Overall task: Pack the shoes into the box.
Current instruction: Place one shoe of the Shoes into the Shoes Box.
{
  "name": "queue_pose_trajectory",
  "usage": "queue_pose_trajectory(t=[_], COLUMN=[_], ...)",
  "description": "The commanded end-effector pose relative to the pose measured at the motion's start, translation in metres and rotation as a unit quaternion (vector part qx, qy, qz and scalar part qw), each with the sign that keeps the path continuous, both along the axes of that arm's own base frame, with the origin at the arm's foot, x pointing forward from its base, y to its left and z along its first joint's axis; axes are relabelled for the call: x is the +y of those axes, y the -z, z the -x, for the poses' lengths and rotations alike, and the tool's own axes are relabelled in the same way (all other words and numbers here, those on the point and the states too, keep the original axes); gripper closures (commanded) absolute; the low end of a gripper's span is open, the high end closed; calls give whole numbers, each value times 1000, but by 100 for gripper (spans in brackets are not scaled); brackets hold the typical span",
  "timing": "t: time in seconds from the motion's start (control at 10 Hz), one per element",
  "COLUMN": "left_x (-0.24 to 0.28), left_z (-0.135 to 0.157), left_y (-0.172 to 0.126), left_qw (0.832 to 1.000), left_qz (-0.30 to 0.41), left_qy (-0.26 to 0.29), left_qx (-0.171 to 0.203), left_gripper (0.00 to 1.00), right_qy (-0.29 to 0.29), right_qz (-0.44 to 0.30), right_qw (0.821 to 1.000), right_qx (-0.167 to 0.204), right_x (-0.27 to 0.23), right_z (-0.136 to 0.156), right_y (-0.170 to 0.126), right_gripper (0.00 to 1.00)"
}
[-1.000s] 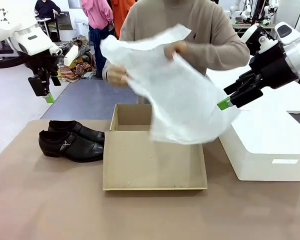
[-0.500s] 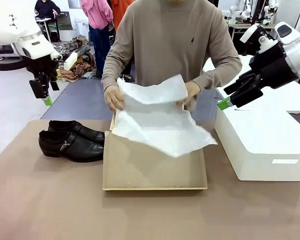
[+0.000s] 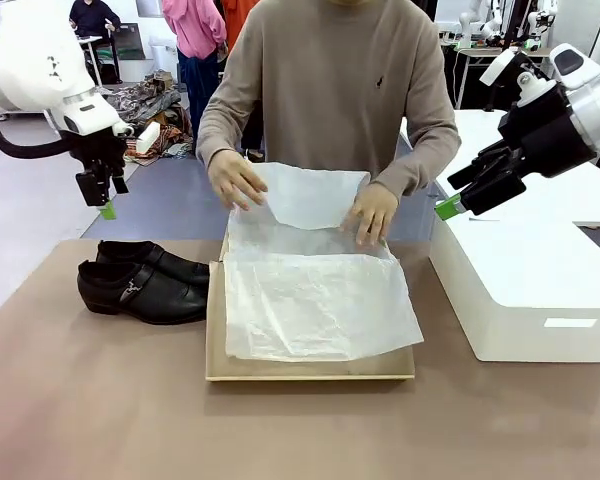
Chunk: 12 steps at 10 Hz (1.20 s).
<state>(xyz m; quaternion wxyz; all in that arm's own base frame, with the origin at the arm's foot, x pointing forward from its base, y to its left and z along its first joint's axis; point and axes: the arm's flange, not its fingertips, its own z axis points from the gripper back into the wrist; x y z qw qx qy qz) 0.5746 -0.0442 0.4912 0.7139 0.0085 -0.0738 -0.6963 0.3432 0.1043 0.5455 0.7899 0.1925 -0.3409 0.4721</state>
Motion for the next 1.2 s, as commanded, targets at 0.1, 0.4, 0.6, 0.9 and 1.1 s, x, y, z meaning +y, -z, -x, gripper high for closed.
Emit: queue_pose_trajectory(t=[0.1, 0.4, 0.6, 0.9, 1.1], left_x=[2, -1, -1, -1, 4], left_z=[-16, -10, -10, -12, -27], left_y=[3, 6, 6, 7, 20], left_qw=[1000, 1000, 1000, 1000, 1000], left_qz=[13, 3, 3, 4, 0], left_qy=[20, 1, 1, 7, -1], left_qx=[2, 3, 3, 5, -1], left_gripper=[0, 0, 0, 0, 0], right_qy=[-9, -9, -9, -9, -9], right_qz=[-9, -9, -9, -9, -9], right_qw=[1000, 1000, 1000, 1000, 1000], right_qx=[-3, -3, -3, -3, -3], right_x=[0, 0, 0, 0, 0], right_z=[-2, -2, -2, -2, -2], right_y=[1, 1, 1, 1, 1], right_gripper=[0, 0, 0, 0, 0])
